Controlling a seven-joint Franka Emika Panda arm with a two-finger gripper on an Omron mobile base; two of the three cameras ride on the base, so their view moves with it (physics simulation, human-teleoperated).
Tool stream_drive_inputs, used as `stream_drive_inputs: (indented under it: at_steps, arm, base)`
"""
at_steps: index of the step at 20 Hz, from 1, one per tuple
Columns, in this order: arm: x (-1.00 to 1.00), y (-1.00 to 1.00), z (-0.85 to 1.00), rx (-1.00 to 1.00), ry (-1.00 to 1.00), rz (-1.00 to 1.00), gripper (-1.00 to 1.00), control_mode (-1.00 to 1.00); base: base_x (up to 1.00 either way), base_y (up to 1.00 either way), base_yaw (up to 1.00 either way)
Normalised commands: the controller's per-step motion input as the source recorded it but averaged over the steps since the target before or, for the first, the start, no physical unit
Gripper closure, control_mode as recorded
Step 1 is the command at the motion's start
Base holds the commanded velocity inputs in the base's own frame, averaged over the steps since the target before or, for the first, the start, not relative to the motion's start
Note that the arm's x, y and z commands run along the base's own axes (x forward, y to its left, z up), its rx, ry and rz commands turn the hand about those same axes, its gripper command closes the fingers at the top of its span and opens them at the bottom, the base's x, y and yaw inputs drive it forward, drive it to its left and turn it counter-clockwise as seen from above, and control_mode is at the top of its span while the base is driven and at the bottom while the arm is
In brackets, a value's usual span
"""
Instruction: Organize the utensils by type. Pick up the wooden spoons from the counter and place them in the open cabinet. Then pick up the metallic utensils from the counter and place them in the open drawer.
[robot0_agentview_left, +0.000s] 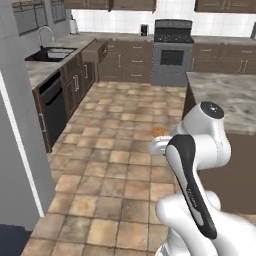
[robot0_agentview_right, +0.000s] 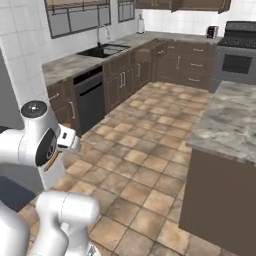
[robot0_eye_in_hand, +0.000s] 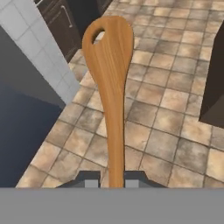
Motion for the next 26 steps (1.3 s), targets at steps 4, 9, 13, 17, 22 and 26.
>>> stream_drive_inputs:
  at_steps: [4, 9, 13, 17, 22, 26]
  arm:
    - [0.0, 0.0, 0.0, 0.0, 0.0, 0.0, 1.0, 1.0]
    - [0.0, 0.0, 0.0, 0.0, 0.0, 0.0, 1.0, 1.0]
    - [0.0, 0.0, 0.0, 0.0, 0.0, 0.0, 1.0, 1.0]
    - [0.0, 0.0, 0.0, 0.0, 0.0, 0.0, 1.0, 1.0]
    - [0.0, 0.0, 0.0, 0.0, 0.0, 0.0, 1.0, 1.0]
    - [0.0, 0.0, 0.0, 0.0, 0.0, 0.0, 1.0, 1.0]
  base:
    - [1.0, 0.2, -0.23]
    - [1.0, 0.2, -0.23]
    - [1.0, 0.3, -0.2]
    - [1.0, 0.37, -0.16]
    - [1.0, 0.41, -0.15]
    - [1.0, 0.42, -0.17]
